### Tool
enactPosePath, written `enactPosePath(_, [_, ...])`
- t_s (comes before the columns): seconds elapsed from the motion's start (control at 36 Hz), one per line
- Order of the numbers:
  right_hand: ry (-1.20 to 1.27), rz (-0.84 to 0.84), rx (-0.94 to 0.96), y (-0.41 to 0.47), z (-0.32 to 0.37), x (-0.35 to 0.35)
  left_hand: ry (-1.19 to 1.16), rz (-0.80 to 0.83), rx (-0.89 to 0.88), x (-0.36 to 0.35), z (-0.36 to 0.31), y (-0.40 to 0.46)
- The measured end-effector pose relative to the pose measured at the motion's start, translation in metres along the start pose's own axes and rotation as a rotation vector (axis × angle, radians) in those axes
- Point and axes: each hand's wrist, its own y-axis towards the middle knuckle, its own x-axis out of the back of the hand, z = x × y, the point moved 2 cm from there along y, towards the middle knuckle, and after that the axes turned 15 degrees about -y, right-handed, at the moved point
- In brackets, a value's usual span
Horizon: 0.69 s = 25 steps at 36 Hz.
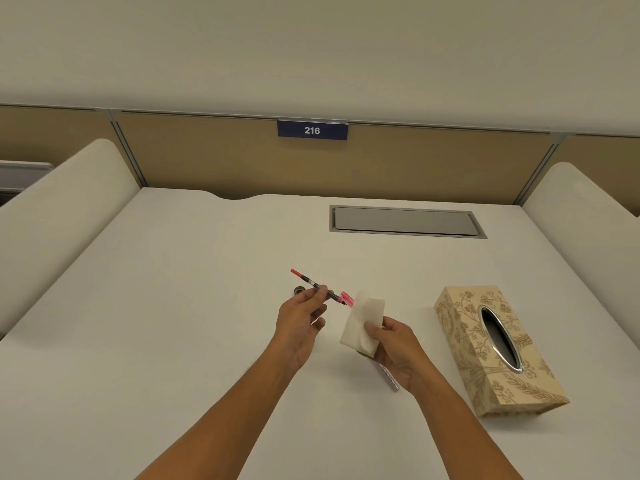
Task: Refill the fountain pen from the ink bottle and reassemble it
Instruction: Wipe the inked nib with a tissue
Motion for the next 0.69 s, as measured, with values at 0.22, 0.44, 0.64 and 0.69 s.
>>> enactPosePath(0.22, [-0.025, -0.025, 0.008, 0.002, 0.0, -0.001, 0.018, -0.018, 0.014, 0.001, 0.004, 0.001])
enactPosePath(0.44, [-0.076, -0.022, 0.053, -0.003, 0.006, 0.0, 0.042, -0.013, 0.022, 0.001, 0.006, 0.002])
enactPosePath(0.64, [-0.062, -0.031, 0.082, -0.006, 0.011, 0.002, 0.054, -0.014, 0.029, 0.002, 0.01, 0.002])
enactPosePath(0.69, [-0.055, -0.037, 0.081, -0.007, 0.012, 0.003, 0.051, -0.024, 0.03, 0.002, 0.011, 0.002])
